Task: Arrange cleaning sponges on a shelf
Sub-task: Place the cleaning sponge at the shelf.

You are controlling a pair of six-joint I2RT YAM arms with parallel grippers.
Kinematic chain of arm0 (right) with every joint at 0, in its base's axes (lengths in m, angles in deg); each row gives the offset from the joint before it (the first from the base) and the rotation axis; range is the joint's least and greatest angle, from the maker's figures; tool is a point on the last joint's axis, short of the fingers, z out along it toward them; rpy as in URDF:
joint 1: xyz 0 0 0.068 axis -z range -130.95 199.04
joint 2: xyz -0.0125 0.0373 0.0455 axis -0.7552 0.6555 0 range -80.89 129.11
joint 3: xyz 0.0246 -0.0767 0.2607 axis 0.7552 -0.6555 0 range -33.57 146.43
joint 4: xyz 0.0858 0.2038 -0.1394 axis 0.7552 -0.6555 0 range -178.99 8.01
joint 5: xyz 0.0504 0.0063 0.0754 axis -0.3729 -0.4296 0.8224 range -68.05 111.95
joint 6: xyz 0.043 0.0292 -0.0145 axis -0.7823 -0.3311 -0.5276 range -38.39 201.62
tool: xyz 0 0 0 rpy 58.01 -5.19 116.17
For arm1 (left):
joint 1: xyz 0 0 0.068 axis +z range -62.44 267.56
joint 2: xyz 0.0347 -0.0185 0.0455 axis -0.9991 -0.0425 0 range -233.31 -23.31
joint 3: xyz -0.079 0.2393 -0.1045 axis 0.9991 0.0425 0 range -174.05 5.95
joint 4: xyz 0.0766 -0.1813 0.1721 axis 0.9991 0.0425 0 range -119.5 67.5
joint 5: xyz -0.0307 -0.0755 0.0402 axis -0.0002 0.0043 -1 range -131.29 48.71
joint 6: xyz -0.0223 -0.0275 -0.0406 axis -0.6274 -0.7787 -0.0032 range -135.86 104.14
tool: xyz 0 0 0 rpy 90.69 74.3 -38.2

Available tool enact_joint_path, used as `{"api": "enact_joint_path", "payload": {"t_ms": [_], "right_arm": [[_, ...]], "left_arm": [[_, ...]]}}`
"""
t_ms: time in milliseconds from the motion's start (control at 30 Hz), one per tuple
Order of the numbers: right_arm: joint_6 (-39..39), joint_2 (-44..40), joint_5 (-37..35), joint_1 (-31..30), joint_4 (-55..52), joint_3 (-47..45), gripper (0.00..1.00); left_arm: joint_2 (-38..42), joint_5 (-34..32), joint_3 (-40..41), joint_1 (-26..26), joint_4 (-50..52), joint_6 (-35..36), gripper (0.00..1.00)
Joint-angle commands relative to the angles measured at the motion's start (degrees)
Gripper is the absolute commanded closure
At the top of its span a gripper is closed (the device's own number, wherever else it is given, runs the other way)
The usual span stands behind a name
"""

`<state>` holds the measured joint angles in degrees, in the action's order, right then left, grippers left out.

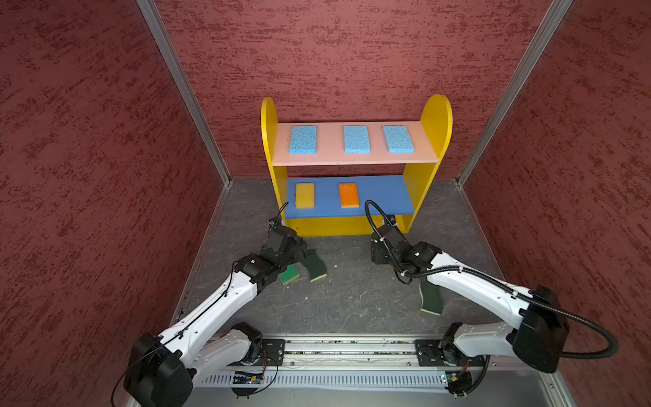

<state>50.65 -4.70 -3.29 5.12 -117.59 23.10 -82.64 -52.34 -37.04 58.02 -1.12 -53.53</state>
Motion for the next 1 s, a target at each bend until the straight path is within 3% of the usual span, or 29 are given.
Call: {"api": "enact_joint_path", "payload": {"t_ms": [0, 333, 967], "right_arm": [[4.2, -0.8, -5.3, 1.6, 0.2, 1.7, 0.30], [12.8, 0.8, -3.7, 7.5, 6.2, 5.0, 0.32], [18.8, 10.8, -0.4, 14.7, 14.7, 11.9, 0.35]], "left_arm": [[-0.5, -1.5, -1.2, -0.6, -1.7, -0.1, 0.26], [-2.5, -2.4, -2.5, -0.7, -0.9, 0.4, 0.26], [-7.5, -2.8, -4.0, -0.6, -1.4, 0.3, 0.26]]}}
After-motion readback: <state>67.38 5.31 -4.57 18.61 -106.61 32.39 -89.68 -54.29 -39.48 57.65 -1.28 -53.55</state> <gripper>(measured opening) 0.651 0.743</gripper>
